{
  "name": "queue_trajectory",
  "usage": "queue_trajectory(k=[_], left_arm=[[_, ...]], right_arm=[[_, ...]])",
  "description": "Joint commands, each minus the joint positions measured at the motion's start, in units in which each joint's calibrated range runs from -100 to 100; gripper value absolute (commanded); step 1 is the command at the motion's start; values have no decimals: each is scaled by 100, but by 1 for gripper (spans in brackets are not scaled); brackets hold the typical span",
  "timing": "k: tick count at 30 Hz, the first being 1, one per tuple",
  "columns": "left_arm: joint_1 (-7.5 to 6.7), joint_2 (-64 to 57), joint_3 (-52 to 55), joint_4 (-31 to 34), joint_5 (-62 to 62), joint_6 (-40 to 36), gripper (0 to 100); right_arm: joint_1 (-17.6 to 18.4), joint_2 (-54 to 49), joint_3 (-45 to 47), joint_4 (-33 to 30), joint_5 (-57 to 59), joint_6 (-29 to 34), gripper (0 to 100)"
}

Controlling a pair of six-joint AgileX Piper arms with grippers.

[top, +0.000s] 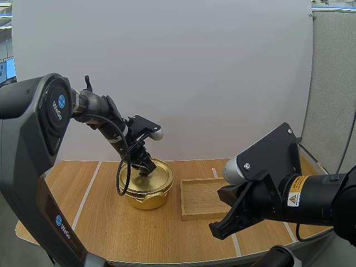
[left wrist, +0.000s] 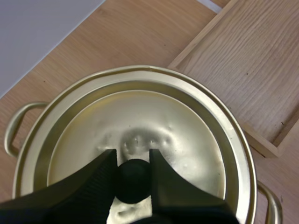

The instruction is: Open the pot, put the pineapple inside, and close it

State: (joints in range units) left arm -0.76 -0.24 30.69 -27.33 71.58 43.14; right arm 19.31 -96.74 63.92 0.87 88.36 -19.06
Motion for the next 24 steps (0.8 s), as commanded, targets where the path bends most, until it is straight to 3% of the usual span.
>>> queue_trajectory(k=[1,19,20,22,23,24], left_arm=[[2,-21,0,-204,-82,131,0],[2,457,0,-204,-236,133,3],[2,457,0,-204,-193,133,8],[2,457,0,-204,-6,142,36],[2,457,0,-204,105,142,53],[2,457,0,-204,200,142,84]], right_arm=[[-6,-59,21,-30,7,41,0],[-6,-59,21,-30,7,41,0],[-6,-59,21,-30,7,41,0],[-6,-59,21,-30,7,41,0],[-6,-59,21,-30,7,41,0],[-6,-59,21,-30,7,41,0]])
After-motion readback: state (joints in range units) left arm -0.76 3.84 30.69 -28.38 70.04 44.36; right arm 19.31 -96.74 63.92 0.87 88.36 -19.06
